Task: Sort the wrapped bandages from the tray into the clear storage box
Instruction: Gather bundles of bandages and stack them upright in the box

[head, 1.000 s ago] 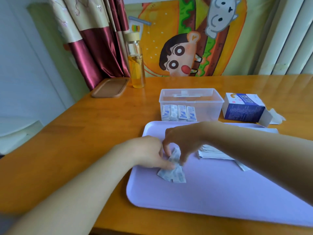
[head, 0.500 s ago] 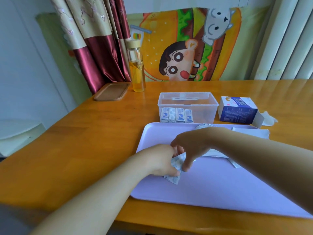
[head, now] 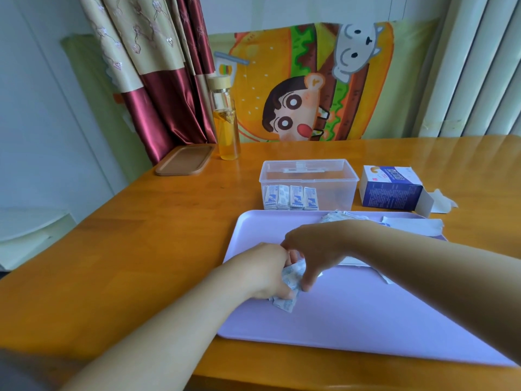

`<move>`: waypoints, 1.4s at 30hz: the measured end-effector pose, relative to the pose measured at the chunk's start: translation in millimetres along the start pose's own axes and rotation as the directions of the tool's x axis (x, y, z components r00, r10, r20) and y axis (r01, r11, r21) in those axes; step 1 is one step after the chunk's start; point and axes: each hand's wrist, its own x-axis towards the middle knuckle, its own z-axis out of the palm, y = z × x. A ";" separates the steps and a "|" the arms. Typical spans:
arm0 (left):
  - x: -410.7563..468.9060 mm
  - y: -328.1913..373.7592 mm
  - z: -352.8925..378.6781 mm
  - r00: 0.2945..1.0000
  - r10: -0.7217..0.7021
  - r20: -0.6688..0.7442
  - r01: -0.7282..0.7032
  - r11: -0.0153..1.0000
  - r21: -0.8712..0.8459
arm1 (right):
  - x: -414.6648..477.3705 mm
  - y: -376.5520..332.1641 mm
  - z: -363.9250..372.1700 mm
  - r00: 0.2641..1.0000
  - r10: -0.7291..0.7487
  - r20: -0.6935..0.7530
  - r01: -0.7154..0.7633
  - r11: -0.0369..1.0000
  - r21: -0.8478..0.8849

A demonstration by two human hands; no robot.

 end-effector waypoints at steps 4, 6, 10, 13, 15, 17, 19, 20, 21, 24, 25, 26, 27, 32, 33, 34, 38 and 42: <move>-1.9 -1.8 0.1 1.000 0.010 0.007 -0.010 1.000 0.000 | -4.8 2.6 1.4 1.000 -0.009 -0.028 0.010 0.999 0.045; -2.4 -2.7 0.2 1.000 0.005 0.014 -0.005 1.000 -0.002 | -5.7 2.5 1.8 0.999 -0.015 -0.028 0.016 0.999 0.048; -4.1 -3.7 -1.6 0.999 -0.016 0.035 0.016 1.000 -0.006 | -4.7 0.0 0.2 0.999 -0.024 -0.022 0.024 1.000 0.020; -5.6 -6.0 -2.0 0.998 -0.029 0.047 0.031 0.999 -0.041 | -3.5 -1.9 -1.0 0.999 -0.038 -0.023 0.038 0.999 -0.021; -6.4 -6.9 -0.5 0.998 -0.035 0.043 0.038 0.998 -0.052 | -2.8 -3.2 -1.0 0.999 -0.035 -0.019 0.034 0.997 -0.067; -6.9 -7.0 1.4 0.999 -0.034 0.027 0.036 0.997 -0.067 | -1.9 -4.3 -0.8 0.999 -0.034 -0.021 0.032 0.994 -0.103; -7.9 -5.5 2.1 0.999 -0.034 0.018 0.035 0.998 -0.060 | -0.4 -4.5 -0.2 0.999 -0.028 -0.018 0.025 0.992 -0.126; -8.6 -4.6 1.8 0.999 -0.040 0.015 0.041 0.998 -0.041 | 0.0 -4.3 -0.1 1.000 -0.017 -0.010 0.016 0.991 -0.133; -8.8 -3.9 1.5 0.999 -0.048 0.013 0.048 0.999 -0.023 | -0.1 -4.1 -0.2 1.000 -0.002 0.001 0.002 0.991 -0.134; -9.2 -2.8 0.8 0.999 -0.048 0.009 0.048 0.999 0.006 | -4.6 -3.4 -0.6 0.998 0.040 0.048 -0.034 0.993 -0.111; -9.4 -2.3 0.8 0.999 -0.044 0.009 0.044 0.999 0.020 | -6.7 -3.0 -0.1 0.997 0.050 0.061 -0.044 0.994 -0.098; -9.2 -2.3 1.4 0.999 -0.039 0.009 0.038 0.999 0.033 | -9.2 -3.2 0.5 0.996 0.056 0.067 -0.051 0.996 -0.080; -8.5 -2.4 2.3 1.000 -0.030 0.006 0.030 0.999 0.042 | -11.3 -2.9 1.4 0.997 0.057 0.059 -0.053 0.997 -0.063; -4.3 -6.3 5.0 0.993 0.005 -0.117 -0.005 1.000 -0.002 | -21.5 -0.4 11.5 0.990 0.068 -0.123 -0.075 0.996 -0.051; -3.7 -7.0 3.5 0.984 0.008 -0.176 -0.009 1.000 -0.003 | -23.7 0.8 13.4 0.975 0.089 -0.203 -0.097 0.995 -0.028; -2.8 -7.6 2.1 0.971 0.016 -0.240 -0.013 1.000 0.014 | -26.2 2.2 15.1 0.950 0.116 -0.289 -0.121 0.993 0.001; 1.6 -11.5 1.0 0.919 0.083 -0.385 -0.035 0.991 0.131 | -33.2 13.0 29.3 0.849 0.231 -0.475 -0.187 0.972 0.139; 8.2 -11.1 11.3 0.960 0.136 -0.245 -0.089 0.977 0.194 | -33.0 21.9 45.6 0.854 0.252 -0.454 -0.153 0.958 0.245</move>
